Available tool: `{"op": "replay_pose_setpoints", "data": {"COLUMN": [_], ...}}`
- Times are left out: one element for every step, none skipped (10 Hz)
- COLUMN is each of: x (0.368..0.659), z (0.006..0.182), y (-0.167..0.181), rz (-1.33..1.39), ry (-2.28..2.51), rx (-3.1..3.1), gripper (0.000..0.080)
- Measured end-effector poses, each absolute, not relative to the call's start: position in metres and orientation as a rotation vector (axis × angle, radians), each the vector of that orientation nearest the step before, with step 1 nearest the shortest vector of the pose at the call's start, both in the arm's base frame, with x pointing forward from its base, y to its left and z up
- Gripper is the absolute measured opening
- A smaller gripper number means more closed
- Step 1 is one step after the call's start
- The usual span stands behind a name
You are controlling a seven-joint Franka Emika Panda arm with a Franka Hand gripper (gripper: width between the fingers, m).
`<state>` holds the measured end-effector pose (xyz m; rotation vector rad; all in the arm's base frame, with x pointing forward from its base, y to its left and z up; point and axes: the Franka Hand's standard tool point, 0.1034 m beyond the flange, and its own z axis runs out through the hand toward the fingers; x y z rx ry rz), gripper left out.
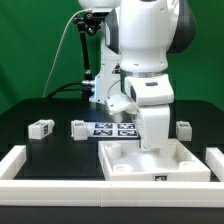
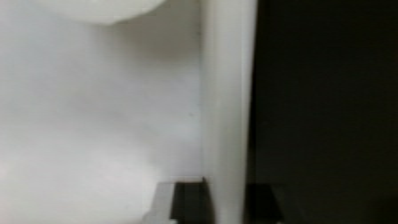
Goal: Assemble one leg
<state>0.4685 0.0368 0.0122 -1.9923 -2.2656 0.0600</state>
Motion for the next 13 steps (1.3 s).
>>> {"op": "replay_pose_setpoints", "data": {"x": [0.472, 0.475, 0.477, 0.479, 0.482, 0.483, 0.484, 0.484, 0.484, 0.484, 0.484, 0.484, 0.484], "z": [0.013, 0.015, 0.015, 0.014, 0.014, 0.013, 0.012, 0.012, 0.012, 0.012, 0.012, 0.012, 0.012], "y": [0.042, 0.051, 0.061, 0.069, 0.074, 0.077, 0.078, 0.077, 0.077, 0.077, 0.077, 0.077, 0.077], "rz": [0.057, 0.058, 0.063, 0.063, 0.060, 0.057, 0.052, 0.051, 0.051, 0.051, 0.051, 0.051, 0.052], "ry": [-2.255, -2.232, -2.196, -2.177, -2.165, -2.152, -2.147, -2.146, -2.146, -2.145, -2.145, -2.145, -2.144], "rx": [-2.004, -2.029, -2.066, -2.088, -2.103, -2.119, -2.127, -2.129, -2.129, -2.129, -2.129, -2.129, -2.129], "gripper": [0.0071, 0.0070, 0.0070, 0.0070, 0.0070, 0.0070, 0.0070, 0.0070, 0.0070, 0.0071, 0.0071, 0.0277, 0.0277]}}
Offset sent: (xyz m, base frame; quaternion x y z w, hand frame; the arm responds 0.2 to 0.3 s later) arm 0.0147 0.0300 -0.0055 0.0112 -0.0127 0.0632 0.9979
